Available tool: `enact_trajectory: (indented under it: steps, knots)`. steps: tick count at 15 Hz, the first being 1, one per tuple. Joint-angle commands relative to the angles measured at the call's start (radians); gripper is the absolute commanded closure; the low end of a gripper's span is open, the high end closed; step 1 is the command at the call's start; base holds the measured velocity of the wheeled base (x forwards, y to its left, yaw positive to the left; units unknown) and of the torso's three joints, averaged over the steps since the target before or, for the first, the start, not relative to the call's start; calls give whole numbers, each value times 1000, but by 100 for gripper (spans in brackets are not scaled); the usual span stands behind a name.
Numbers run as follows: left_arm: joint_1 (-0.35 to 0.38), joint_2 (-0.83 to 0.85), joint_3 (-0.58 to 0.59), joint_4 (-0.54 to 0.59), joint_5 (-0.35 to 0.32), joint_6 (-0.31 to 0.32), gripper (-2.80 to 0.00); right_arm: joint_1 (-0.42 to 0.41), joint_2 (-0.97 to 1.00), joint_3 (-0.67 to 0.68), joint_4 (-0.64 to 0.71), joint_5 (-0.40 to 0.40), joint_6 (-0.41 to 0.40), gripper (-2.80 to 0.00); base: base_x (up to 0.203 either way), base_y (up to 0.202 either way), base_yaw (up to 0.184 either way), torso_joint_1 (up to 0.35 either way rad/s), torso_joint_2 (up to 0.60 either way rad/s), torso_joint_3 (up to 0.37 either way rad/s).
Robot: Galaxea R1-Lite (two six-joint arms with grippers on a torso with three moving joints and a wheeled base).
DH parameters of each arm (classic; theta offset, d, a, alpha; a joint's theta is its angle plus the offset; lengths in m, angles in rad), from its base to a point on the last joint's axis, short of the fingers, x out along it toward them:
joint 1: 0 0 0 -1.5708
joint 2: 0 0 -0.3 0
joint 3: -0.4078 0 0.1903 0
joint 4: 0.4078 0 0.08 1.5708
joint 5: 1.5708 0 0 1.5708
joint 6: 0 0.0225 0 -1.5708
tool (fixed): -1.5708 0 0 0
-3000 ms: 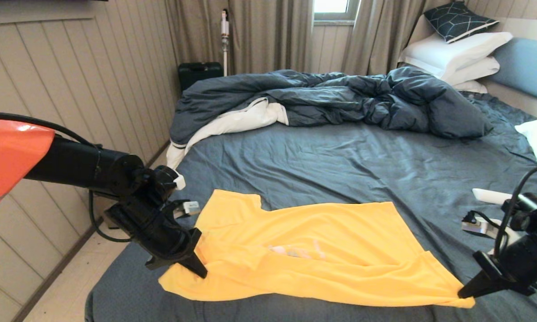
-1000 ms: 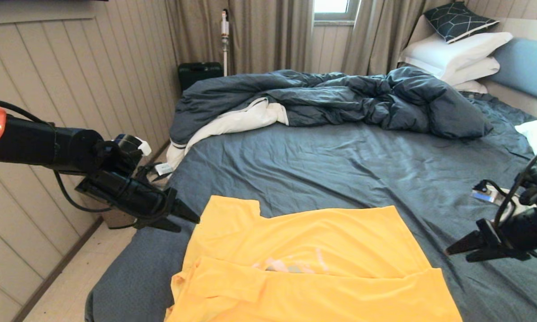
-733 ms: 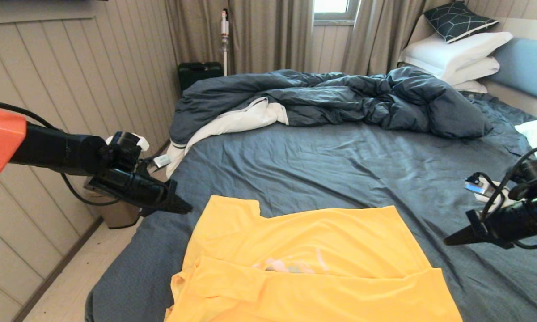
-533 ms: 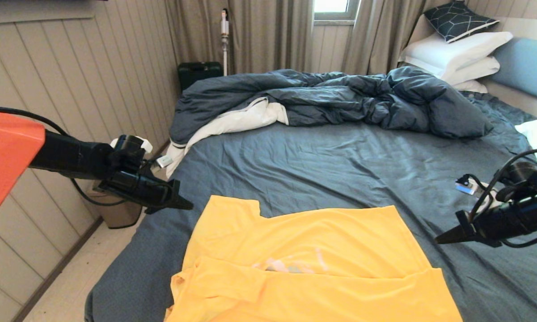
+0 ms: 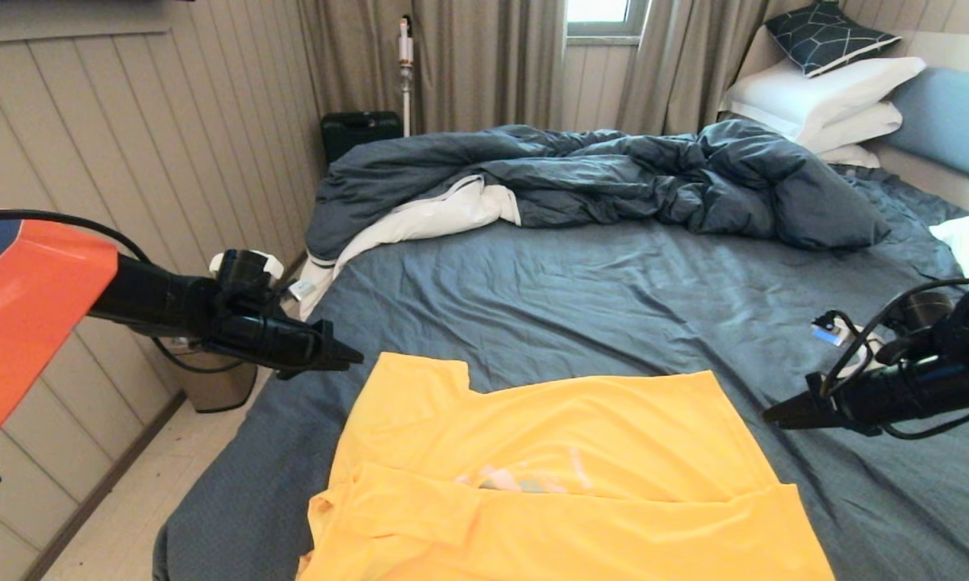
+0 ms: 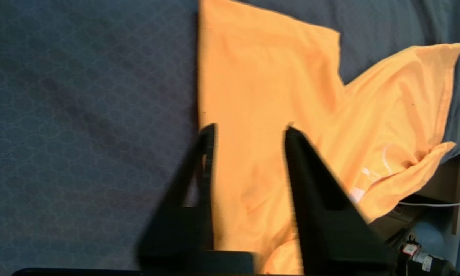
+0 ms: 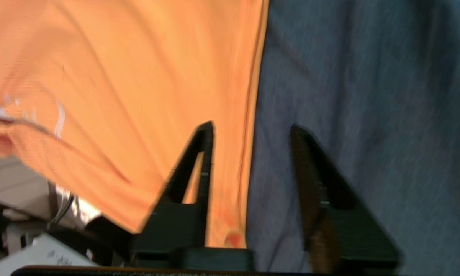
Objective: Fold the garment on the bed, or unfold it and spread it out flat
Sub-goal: Fold the yellow T-shirt
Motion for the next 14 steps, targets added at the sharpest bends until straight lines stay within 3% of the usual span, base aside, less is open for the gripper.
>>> enact_trajectory:
  steps: [1,9,14]
  knots:
    - [0,27,-10,0,-4,-3,-280,3,3,-1,-16,4,16,-280,0,0,0,0,0,0]
    - [0,98,-28,-16,-5,-4,-280,82,34,-3,-37,2,75,-280,0,0,0,0,0,0]
    - [-2,120,-62,-19,-9,-5,-280,87,43,0,-55,-2,76,-280,0,0,0,0,0,0]
